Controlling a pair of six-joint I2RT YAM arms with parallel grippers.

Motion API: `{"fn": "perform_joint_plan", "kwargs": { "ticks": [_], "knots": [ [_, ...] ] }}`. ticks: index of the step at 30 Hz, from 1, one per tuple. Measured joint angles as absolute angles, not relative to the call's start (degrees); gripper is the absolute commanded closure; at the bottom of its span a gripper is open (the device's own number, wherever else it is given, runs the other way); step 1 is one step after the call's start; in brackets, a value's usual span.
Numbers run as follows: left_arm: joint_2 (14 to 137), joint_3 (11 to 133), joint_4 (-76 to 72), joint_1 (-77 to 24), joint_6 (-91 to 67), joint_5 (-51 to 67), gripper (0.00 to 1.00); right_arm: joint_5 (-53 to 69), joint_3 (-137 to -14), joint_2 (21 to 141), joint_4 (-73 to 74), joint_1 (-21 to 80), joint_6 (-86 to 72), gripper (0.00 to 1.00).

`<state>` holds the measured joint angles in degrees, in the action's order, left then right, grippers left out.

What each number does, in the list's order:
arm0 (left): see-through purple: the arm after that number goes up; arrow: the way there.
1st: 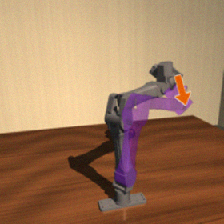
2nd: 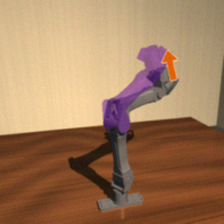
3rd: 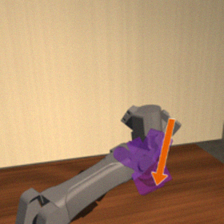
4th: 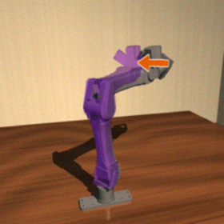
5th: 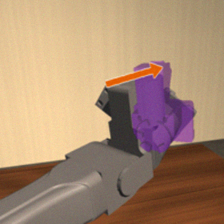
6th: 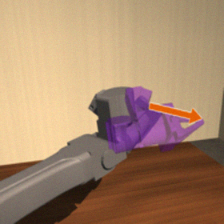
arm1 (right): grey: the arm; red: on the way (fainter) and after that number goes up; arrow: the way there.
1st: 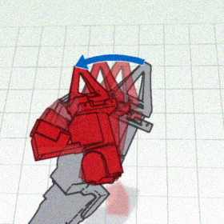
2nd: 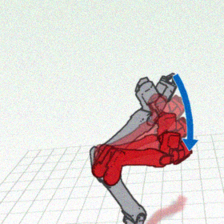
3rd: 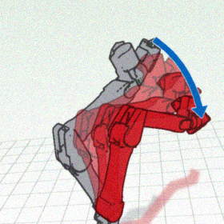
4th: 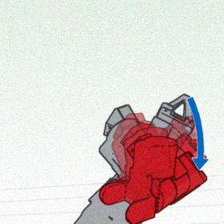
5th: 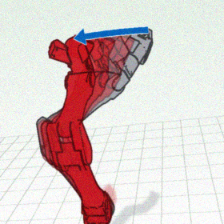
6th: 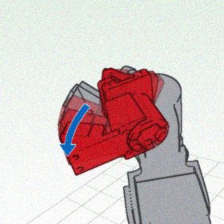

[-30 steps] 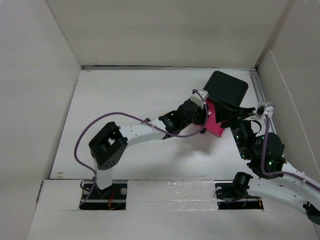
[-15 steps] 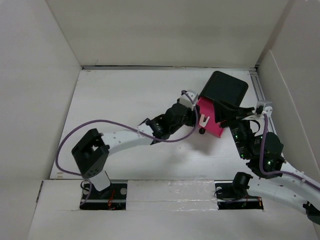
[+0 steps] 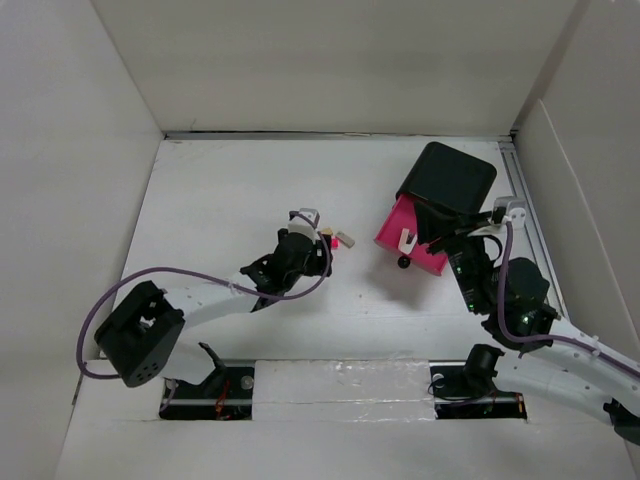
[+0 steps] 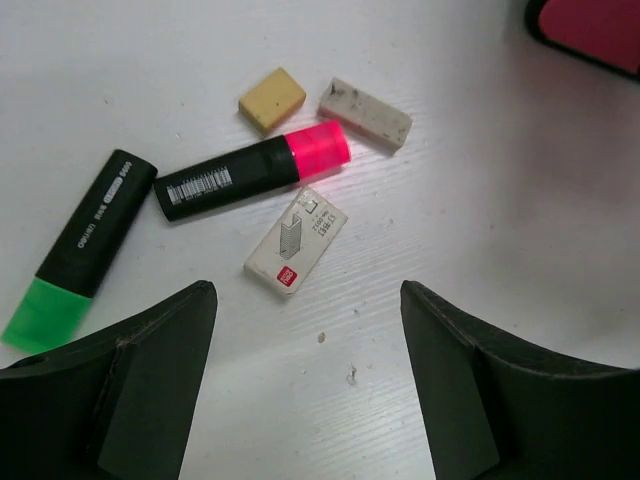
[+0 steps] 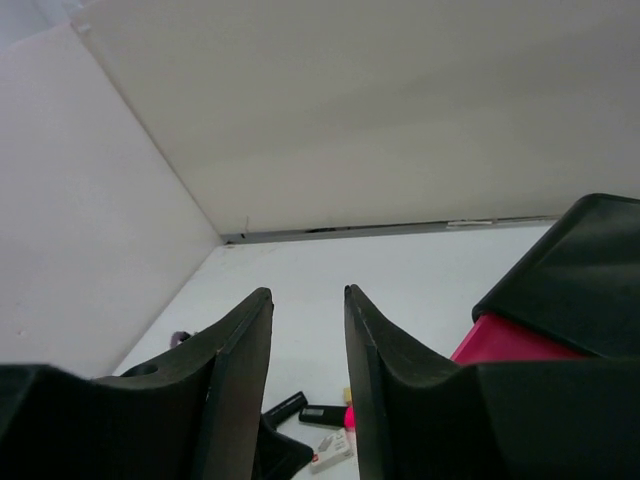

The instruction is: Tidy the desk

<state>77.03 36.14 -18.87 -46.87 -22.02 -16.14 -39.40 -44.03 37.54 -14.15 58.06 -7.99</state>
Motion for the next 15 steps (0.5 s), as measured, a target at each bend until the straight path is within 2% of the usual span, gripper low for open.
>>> {"fn": "perform_joint_plan", "kwargs": {
  "ticks": [7,15],
  "knots": [
    [84.5,36.1,-18.7,-46.7,-22.1,-16.7,0.3,-39.4,-44.0,38.0,-14.1,58.1,-8.0,0.53],
    [93.0,39.7,-20.2,-44.9,-20.7,-16.6,0.3,-39.4,-44.0,38.3,-14.2,58.1,-8.0,0.53]
  ]
}}
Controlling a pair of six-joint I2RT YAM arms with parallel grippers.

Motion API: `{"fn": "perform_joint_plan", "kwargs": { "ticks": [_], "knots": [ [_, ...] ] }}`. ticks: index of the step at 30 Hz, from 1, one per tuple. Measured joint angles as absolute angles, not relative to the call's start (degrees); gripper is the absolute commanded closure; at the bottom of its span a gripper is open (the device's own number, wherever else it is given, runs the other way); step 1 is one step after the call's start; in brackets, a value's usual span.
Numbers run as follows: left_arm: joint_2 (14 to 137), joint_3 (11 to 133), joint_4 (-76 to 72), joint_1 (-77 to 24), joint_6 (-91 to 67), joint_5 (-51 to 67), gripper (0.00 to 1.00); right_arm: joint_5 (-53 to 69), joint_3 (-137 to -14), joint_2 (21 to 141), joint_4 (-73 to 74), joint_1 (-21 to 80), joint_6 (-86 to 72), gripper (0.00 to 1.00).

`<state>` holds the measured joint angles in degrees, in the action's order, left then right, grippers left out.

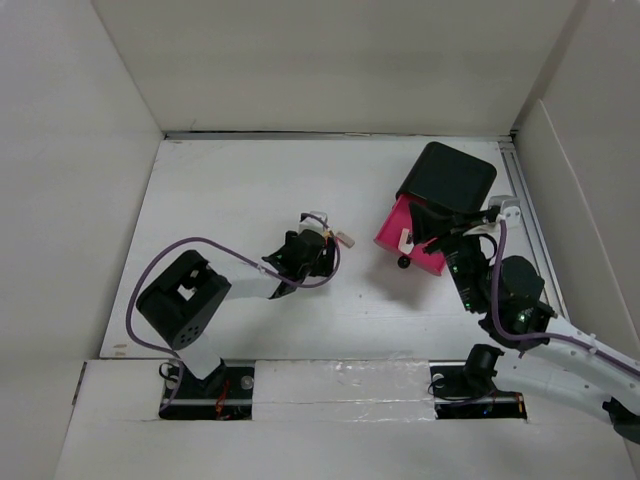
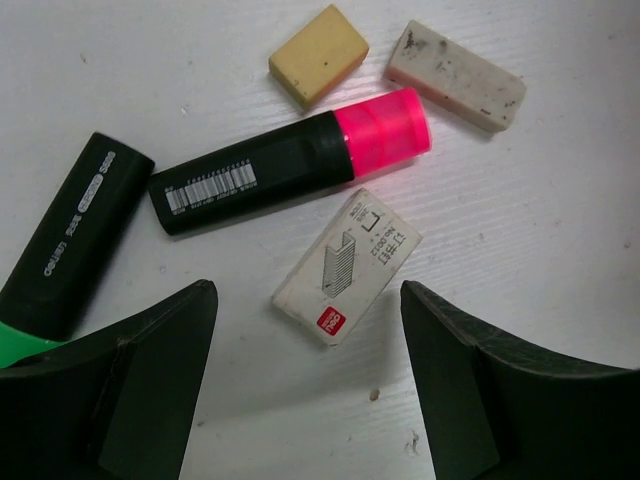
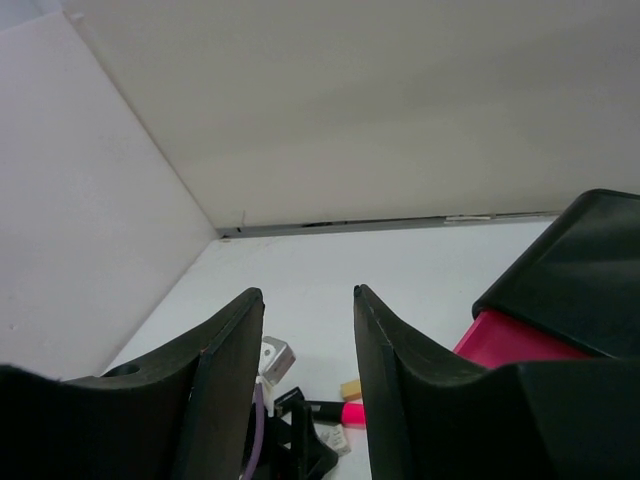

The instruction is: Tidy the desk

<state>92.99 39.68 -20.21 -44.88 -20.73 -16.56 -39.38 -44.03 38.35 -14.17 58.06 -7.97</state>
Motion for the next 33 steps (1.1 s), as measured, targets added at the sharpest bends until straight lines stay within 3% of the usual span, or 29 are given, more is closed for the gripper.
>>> {"fn": "perform_joint_plan", "kwargs": {
  "ticks": [9,10,11,14,20,33],
  "knots": [
    [97.7,44.5,-21.0,-44.9,-17.3,-13.9,0.41,-40.1,-44.0,39.2,-14.7,58.1,-7.7,0.53],
    [97.7,44.5,-21.1,-44.9,-17.1,-13.7,0.45,-40.1,-44.0,39.4,-14.7,58.1,-7.7,0.53],
    [97.7,44.5,-21.1,-44.9,-17.0,-13.5,0.57,-40.1,-44.0,39.5,-14.8,58.1,-7.7,0.53],
    [97.8,44.5,-21.1,-44.9,-17.1,-13.3,0.77,-40.1,-44.0,39.9,-15.0,58.1,-7.7,0.53],
    [96.3,43.3,-20.1,-46.9,-17.5,-14.6,0.9,-40.1,-44.0,40.0,-15.0,58.1,-7.7,0.53],
    [70.1,42.9,-17.4,-48.3,-20.4,-8.6,0.9,-40.1,-44.0,38.0,-15.0,58.1,-7.8,0.55]
  ]
}}
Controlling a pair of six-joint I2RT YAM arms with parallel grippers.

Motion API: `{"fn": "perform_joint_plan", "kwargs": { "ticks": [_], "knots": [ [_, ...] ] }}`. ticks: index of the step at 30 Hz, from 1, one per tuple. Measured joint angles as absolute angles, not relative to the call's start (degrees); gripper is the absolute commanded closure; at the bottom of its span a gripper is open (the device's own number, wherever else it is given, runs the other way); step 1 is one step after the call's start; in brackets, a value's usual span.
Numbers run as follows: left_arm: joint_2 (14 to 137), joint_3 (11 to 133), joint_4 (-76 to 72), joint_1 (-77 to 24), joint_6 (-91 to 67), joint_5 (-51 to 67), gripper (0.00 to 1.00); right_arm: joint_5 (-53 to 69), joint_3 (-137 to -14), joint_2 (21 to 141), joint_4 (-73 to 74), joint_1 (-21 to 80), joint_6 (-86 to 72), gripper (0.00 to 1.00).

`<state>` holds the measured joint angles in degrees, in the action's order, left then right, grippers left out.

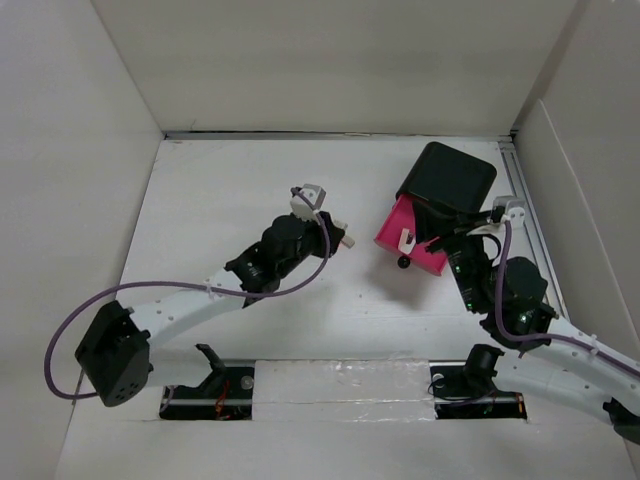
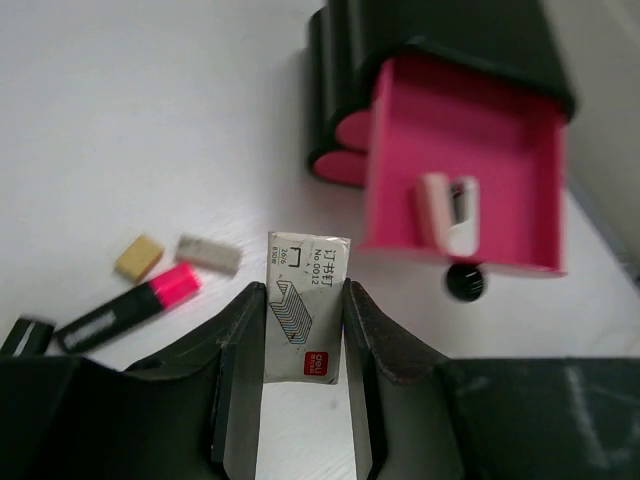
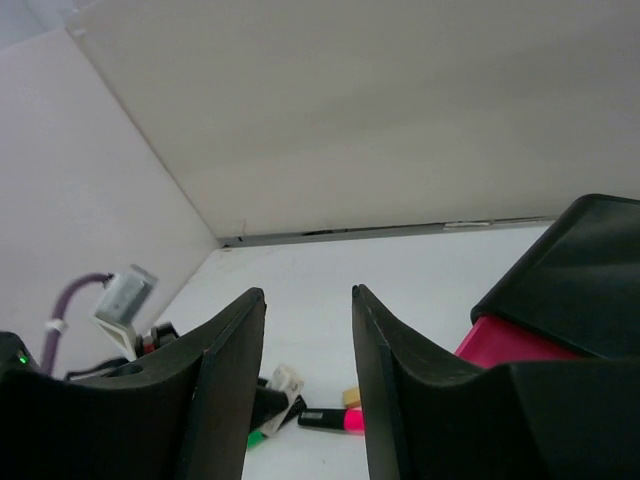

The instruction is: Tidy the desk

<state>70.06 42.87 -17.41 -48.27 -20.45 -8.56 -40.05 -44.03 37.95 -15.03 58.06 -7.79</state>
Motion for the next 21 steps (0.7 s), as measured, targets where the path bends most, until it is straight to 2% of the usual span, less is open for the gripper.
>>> {"fn": "perform_joint_plan", "kwargs": {
  "ticks": [5,7,9,11,18,21],
  "knots": [
    [75.5,51.6,-22.9,-49.1,-21.4,-1.3,0.89,-40.1,-42.6,36.0,-15.0,58.1,-8.5,0.63],
    [80.9,56.6,-24.0,-50.9,-21.4,0.6,0.89,-40.3,-40.5,32.7,-15.5,58.1,-8.9,0.75],
    [87.1,61.5,-24.7,-53.1,-21.3,2.2,0.89,-40.9,-38.4,28.8,-16.2,57.9,-9.1,0.79],
    [92.5,65.6,-24.8,-55.2,-21.3,3.7,0.89,-41.8,-37.3,25.2,-17.3,57.7,-9.3,0.87],
    [105.6,75.7,-24.1,-58.1,-21.3,6.8,0.88,-44.9,-35.4,19.6,-21.5,57.4,-9.9,0.87],
    [108.2,78.5,-23.9,-58.1,-21.4,6.4,0.78,-45.5,-35.0,19.7,-21.6,57.4,-10.0,0.85]
  ]
}}
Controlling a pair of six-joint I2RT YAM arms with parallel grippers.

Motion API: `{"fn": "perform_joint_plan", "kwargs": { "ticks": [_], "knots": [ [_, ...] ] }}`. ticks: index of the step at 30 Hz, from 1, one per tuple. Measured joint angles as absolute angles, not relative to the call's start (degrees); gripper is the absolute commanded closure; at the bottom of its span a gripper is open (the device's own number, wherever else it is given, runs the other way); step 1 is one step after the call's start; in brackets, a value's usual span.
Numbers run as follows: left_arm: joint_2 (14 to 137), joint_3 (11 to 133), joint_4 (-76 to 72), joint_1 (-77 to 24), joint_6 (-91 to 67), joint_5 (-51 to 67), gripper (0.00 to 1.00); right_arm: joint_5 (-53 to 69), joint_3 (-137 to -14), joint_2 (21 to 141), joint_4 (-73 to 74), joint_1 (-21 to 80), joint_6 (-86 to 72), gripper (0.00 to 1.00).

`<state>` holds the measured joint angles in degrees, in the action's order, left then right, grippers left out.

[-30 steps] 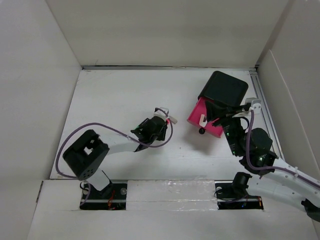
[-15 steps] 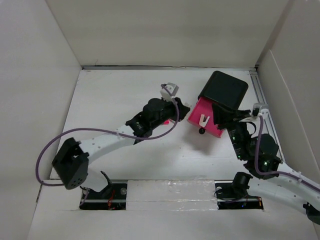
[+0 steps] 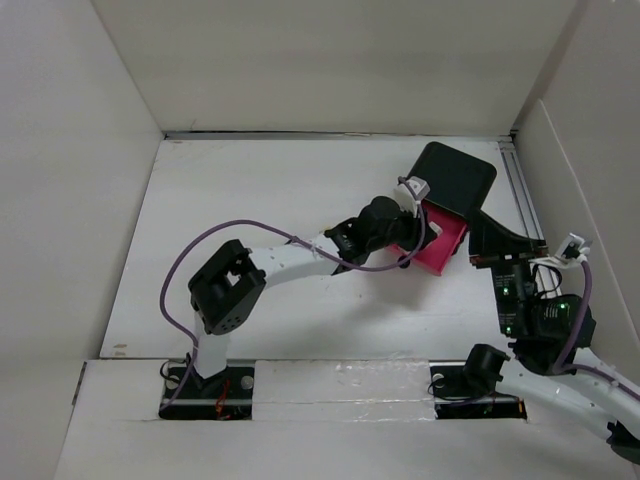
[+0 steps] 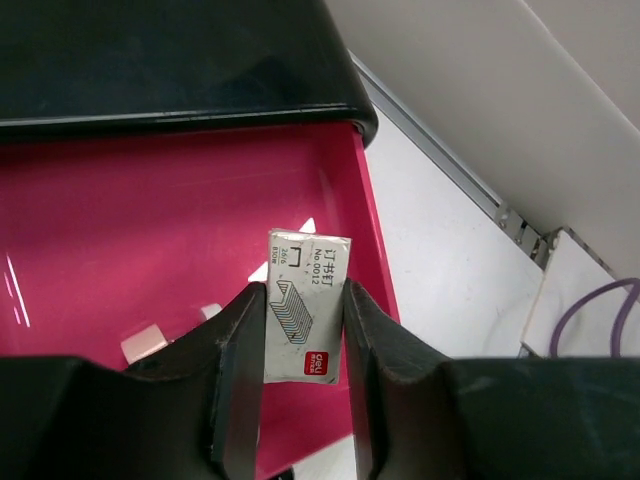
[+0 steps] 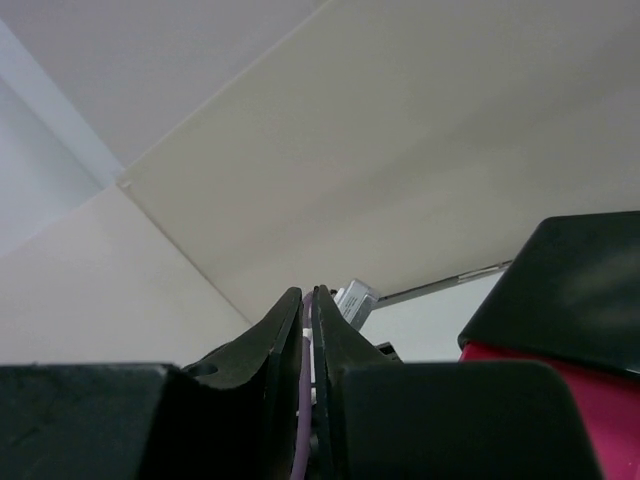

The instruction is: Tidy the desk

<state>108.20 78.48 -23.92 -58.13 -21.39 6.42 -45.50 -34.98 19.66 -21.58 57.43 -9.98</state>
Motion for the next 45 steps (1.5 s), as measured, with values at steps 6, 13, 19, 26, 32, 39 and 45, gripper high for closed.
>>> {"fn": "perform_joint_plan", "kwargs": {
  "ticks": [6,13,19,26,32,39,45],
  "knots": [
    [109.4,80.1,-23.8,-58.0,-21.5,5.5,0.29,-45.6,-34.9,22.2,-21.5,57.4,-10.1,0.81],
    [106.2,76.2,-24.6,-58.1,-20.2,1.0,0.64,-45.5,-34.9,23.7,-21.5,57.4,-10.1,0.82],
    [89.5,59.9,-26.6,-58.0,-20.3,-3.8,0.87,-45.2,-34.9,24.9,-21.6,57.4,-10.0,1.0],
    [80.6,46.8,-30.6,-58.2,-23.2,-3.7,0.5,-43.8,-36.1,29.9,-21.3,57.4,-10.1,1.0],
    [88.2,45.6,-30.8,-58.2,-24.0,-0.2,0.48,-42.6,-37.5,33.1,-20.5,57.4,-10.0,0.73],
    [95.0,50.3,-30.8,-58.9,-23.6,2.6,0.49,-41.9,-38.3,34.5,-19.7,57.4,-9.9,0.66],
    [99.1,55.2,-31.6,-59.6,-23.4,3.8,0.6,-41.6,-38.6,35.7,-19.6,57.4,-9.9,0.65]
  ]
}}
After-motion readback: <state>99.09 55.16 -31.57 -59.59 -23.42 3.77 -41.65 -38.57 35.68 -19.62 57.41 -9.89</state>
